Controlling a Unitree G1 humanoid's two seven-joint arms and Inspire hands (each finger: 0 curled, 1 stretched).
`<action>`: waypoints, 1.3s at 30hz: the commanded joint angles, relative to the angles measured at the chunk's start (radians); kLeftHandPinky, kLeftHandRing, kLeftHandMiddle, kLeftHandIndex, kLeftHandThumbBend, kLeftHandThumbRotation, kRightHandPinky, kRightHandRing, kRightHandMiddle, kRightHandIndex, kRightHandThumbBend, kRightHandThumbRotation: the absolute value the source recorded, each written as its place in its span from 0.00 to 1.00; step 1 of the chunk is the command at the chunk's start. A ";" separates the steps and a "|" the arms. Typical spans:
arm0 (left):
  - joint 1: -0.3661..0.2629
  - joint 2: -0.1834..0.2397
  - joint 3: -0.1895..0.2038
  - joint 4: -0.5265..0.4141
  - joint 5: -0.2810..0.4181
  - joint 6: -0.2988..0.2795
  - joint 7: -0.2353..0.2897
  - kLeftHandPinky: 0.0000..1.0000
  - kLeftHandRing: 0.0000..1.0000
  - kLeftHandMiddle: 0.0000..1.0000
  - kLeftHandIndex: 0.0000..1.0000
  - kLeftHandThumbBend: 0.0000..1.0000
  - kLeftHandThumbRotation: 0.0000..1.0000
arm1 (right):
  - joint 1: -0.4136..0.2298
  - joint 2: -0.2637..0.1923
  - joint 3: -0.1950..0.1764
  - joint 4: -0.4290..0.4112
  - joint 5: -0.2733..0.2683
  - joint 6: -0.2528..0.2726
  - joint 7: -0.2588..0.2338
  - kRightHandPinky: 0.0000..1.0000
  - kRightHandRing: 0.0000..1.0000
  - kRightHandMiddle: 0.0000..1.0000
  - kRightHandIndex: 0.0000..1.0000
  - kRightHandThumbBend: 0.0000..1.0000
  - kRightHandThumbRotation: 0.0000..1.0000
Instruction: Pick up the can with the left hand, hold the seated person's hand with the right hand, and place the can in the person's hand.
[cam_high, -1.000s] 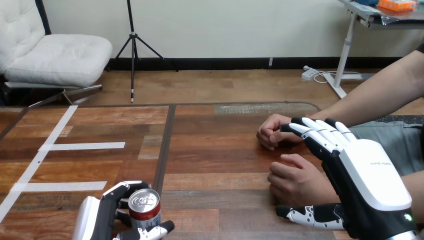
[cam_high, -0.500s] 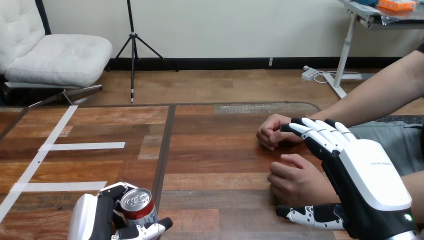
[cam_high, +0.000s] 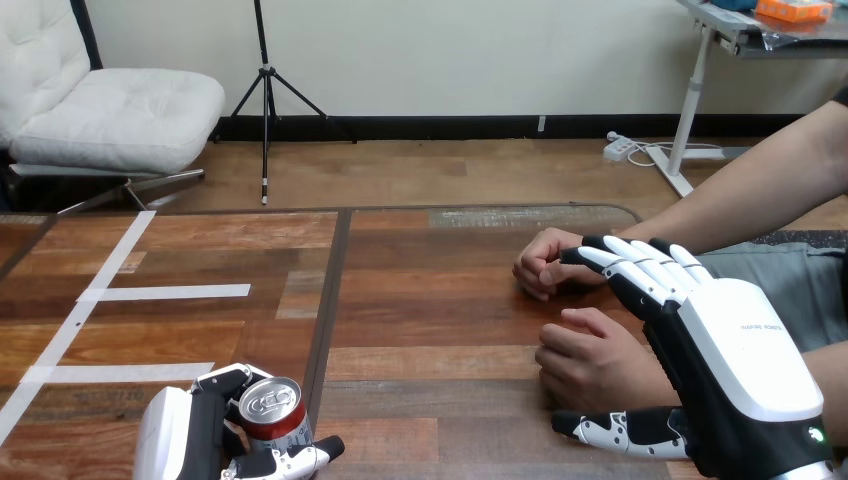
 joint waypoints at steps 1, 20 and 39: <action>-0.057 0.021 -0.014 0.019 0.013 -0.038 0.026 0.22 0.29 0.36 0.37 0.77 0.00 | -0.035 -0.012 0.000 -0.044 0.004 -0.010 -0.012 0.95 0.90 0.90 0.84 0.87 0.01; -0.064 0.019 -0.006 0.038 0.008 -0.064 0.050 0.21 0.28 0.36 0.37 0.77 0.00 | -0.033 -0.011 0.000 -0.046 0.002 -0.008 -0.012 0.95 0.90 0.89 0.83 0.87 0.01; -0.055 0.012 -0.005 0.025 -0.020 -0.082 0.036 0.22 0.30 0.37 0.38 0.77 0.00 | -0.033 -0.006 0.001 -0.051 -0.003 0.004 -0.006 0.94 0.90 0.89 0.83 0.87 0.01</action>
